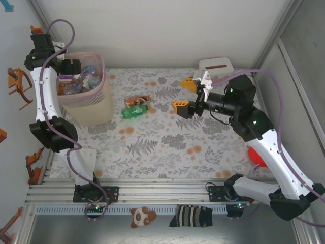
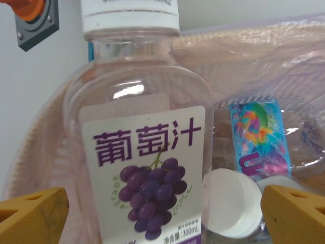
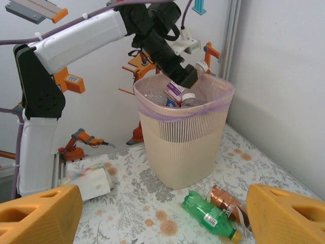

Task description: Put the plastic bottles in the bin

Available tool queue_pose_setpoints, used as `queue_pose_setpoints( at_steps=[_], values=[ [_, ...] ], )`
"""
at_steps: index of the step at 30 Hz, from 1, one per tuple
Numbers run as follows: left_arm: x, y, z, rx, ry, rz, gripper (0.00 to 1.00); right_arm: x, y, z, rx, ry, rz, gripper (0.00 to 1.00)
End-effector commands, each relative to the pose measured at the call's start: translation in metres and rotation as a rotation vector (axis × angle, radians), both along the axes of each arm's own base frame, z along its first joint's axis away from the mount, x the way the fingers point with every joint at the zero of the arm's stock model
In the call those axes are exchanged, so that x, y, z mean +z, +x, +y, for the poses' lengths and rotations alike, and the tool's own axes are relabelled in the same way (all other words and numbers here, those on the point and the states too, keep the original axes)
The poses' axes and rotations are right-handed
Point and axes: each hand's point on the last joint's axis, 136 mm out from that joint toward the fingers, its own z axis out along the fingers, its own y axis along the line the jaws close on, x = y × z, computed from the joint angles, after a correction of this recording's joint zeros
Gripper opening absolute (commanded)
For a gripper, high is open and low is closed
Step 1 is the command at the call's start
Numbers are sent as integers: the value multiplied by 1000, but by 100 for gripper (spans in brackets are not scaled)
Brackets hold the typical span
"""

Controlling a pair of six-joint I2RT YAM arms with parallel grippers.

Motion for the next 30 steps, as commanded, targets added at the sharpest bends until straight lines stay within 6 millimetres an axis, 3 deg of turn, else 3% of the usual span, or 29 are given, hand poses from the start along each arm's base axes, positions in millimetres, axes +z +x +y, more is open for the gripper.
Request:
queue_pose_setpoints(
  at_steps=[1,10,12,18,23,30],
  values=[
    [0,10,12,26,56,-30,94,3,-6,-4,-5,-1,-26,83],
    [-19,17,23,58,93,-21,85,3,-8,-6,-12,-2,-30,83],
    [-17,17,23,57,90,-26,78,4,-9,-7,-15,-1,-33,83],
    [25,8,16,47,93,-122,66,5,-11,-10,-19,1,-35,83],
    [62,-8,7,21,79,-173,63,5,-12,-9,-12,3,-34,83],
    [82,-26,-25,-54,-61,-176,62,5,-13,-9,-7,7,-30,83]
  ],
)
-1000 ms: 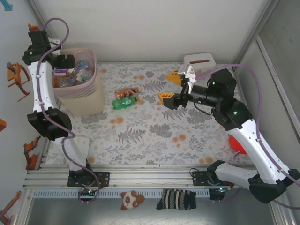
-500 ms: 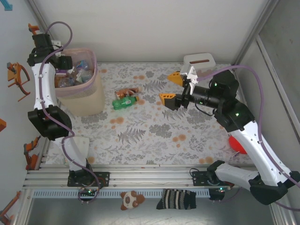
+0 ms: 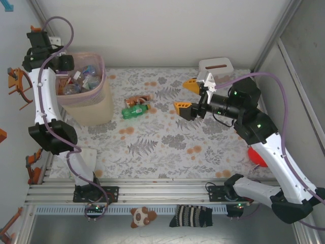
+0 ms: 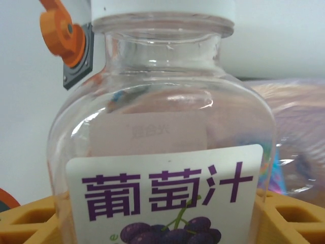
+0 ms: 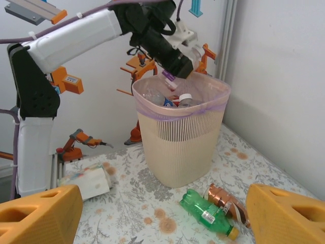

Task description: Put the plastic bottles in the bin

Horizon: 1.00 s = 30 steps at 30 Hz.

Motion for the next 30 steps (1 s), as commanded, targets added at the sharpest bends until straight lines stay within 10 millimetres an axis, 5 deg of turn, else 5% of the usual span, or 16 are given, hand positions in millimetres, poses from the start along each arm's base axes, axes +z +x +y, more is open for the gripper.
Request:
queue_pose_setpoints(
  at_steps=[1,10,21,25,30],
  values=[
    [21,-24,-28,-70,-107,-2,62,4,-6,-1,10,7,-28,83],
    [-28,-43,-83,-151,-286,216,62,5,-6,0,16,18,-21,83],
    [-85,-39,-99,-138,-366,379,72,1,-6,-2,2,17,-19,83],
    [-76,-39,-97,-128,-347,352,81,2,-6,-3,2,13,-22,83],
    [-38,-43,-91,-117,-304,244,84,4,-7,-3,0,16,-28,83]
  ],
)
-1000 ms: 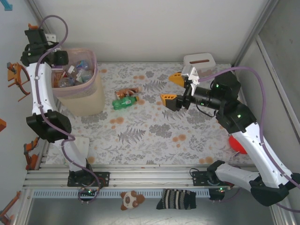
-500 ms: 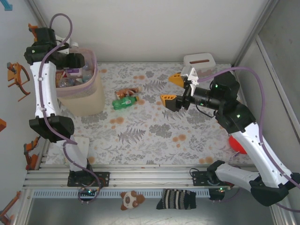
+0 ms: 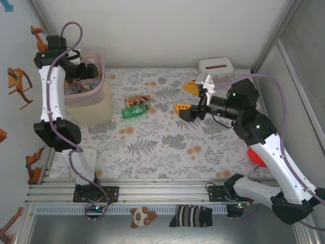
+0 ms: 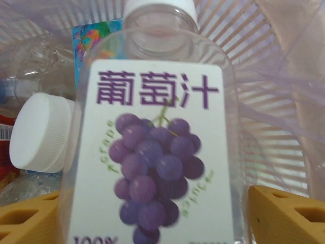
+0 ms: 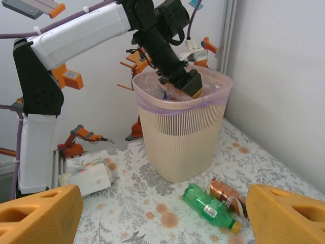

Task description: Put the plastic bottles in the bin

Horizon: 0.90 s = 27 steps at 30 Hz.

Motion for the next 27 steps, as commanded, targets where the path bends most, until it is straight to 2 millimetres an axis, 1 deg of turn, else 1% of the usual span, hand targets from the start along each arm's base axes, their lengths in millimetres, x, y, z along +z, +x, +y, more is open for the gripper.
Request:
queue_pose_setpoints(
  at_steps=[1,3,5,9,11,16,19,22,24,27],
  values=[
    [44,-10,0,17,23,-108,84,12,-6,-3,-1,23,-42,83],
    [56,-13,0,17,30,-141,84,13,-6,-3,-1,24,-40,83],
    [64,-17,-3,11,39,-161,84,13,-5,-3,-3,23,-40,82],
    [77,-24,-16,-28,64,-198,84,14,-3,-3,-16,22,-38,82],
    [84,-27,-29,-77,76,-222,83,13,0,-4,-31,16,-30,82],
    [91,-35,-79,-260,128,-278,80,7,7,-4,-58,-1,-12,82],
    [86,-40,-112,-371,154,-292,78,6,9,-4,-64,-1,-5,81],
    [73,-47,-146,-500,204,-293,77,3,12,-6,-86,-5,-1,81],
    [60,-52,-169,-588,259,-280,77,1,15,-7,-105,-12,5,81],
    [34,-55,-190,-665,324,-233,77,1,18,-10,-131,-19,5,81]
  ],
)
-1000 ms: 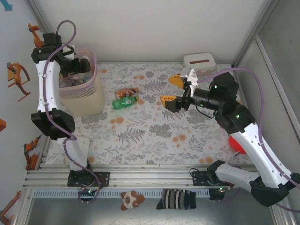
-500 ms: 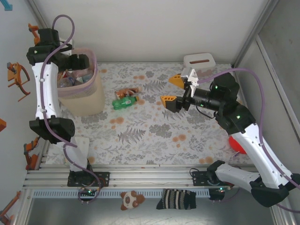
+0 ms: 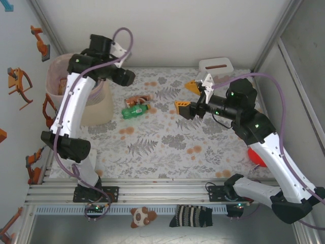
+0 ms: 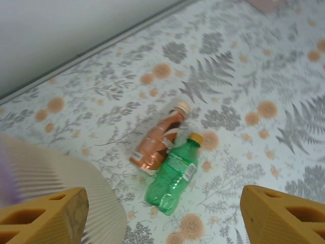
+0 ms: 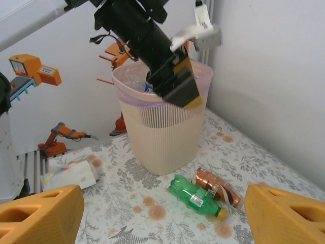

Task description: Put the plastic bottles in the bin

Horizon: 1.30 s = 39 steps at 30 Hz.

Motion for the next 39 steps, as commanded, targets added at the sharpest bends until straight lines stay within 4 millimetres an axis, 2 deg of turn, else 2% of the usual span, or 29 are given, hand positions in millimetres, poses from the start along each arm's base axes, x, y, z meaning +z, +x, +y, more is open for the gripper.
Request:
queue_pose_setpoints(
  at_steps=[1,5,9,14,23,31,39],
  values=[
    [-21,1,-14,-82,121,-8,77,9,2,-6,-47,6,-13,81],
    [-58,0,-28,-116,186,64,76,5,7,-12,-96,-4,-9,81],
    [-97,-1,-33,-144,269,131,76,1,9,-15,-123,-8,1,81],
    [-144,-1,-31,-162,360,212,76,-2,10,-17,-132,-10,10,81],
    [-212,3,-34,-185,415,327,75,-4,9,-16,-130,-13,18,81],
    [-254,9,-34,-178,410,389,72,-4,8,-17,-128,-13,22,81],
    [-281,7,-31,-161,395,452,71,-3,6,-18,-128,-10,21,81]
  ],
)
